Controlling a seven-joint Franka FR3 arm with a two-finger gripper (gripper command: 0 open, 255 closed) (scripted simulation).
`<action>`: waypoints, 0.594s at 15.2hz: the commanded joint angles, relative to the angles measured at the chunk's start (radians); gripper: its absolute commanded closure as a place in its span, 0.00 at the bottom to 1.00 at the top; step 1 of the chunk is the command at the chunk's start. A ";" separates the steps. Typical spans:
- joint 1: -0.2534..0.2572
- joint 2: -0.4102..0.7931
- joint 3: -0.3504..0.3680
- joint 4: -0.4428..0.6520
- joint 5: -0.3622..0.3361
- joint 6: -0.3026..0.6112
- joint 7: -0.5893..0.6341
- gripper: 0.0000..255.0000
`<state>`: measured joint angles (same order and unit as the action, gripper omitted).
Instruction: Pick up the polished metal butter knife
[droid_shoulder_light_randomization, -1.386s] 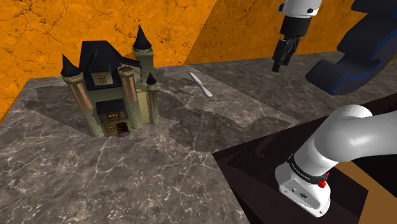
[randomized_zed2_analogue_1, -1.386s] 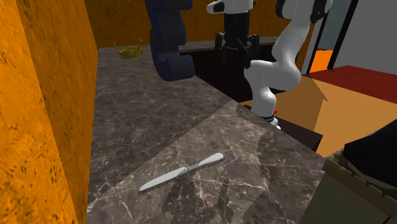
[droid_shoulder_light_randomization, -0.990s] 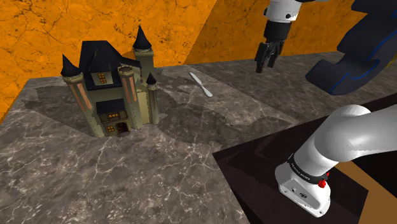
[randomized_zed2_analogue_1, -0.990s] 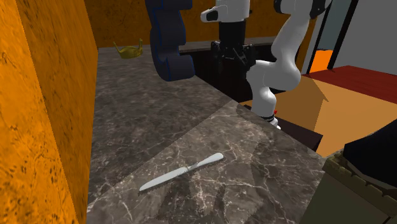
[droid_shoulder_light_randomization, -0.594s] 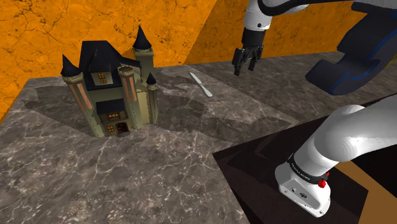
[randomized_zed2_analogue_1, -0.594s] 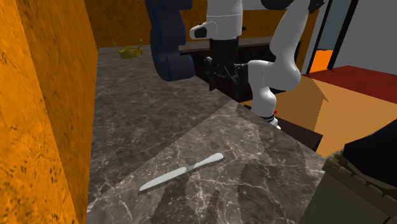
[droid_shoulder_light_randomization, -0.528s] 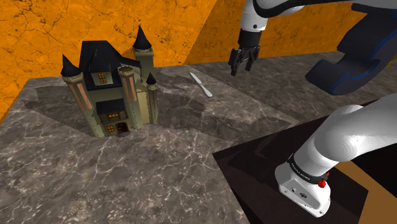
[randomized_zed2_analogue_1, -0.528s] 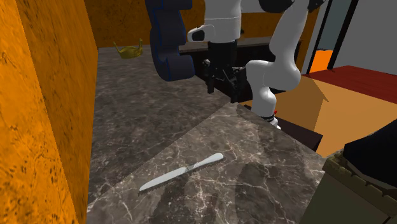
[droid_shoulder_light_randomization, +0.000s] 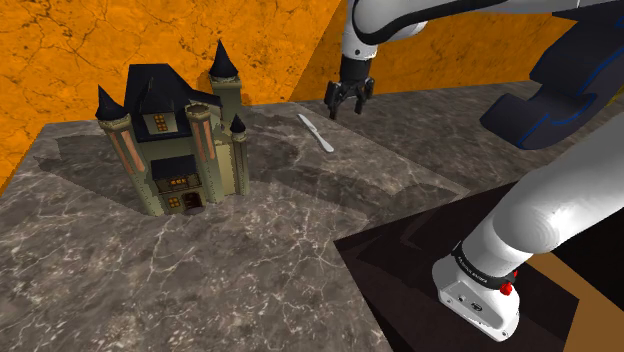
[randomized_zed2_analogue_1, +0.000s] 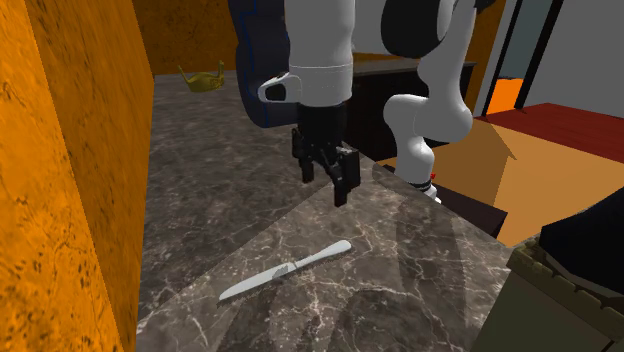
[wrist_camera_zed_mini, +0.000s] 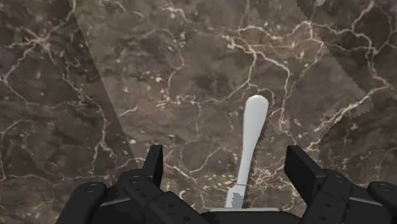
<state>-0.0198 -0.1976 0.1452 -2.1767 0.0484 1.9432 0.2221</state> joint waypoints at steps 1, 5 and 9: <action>0.001 0.081 0.013 0.053 -0.010 0.037 0.045 0.00; 0.003 0.230 0.022 0.171 -0.038 0.084 0.120 0.00; 0.008 0.328 0.021 0.246 -0.059 0.115 0.164 0.00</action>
<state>-0.0133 0.1097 0.1655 -1.9459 -0.0063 2.0512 0.3763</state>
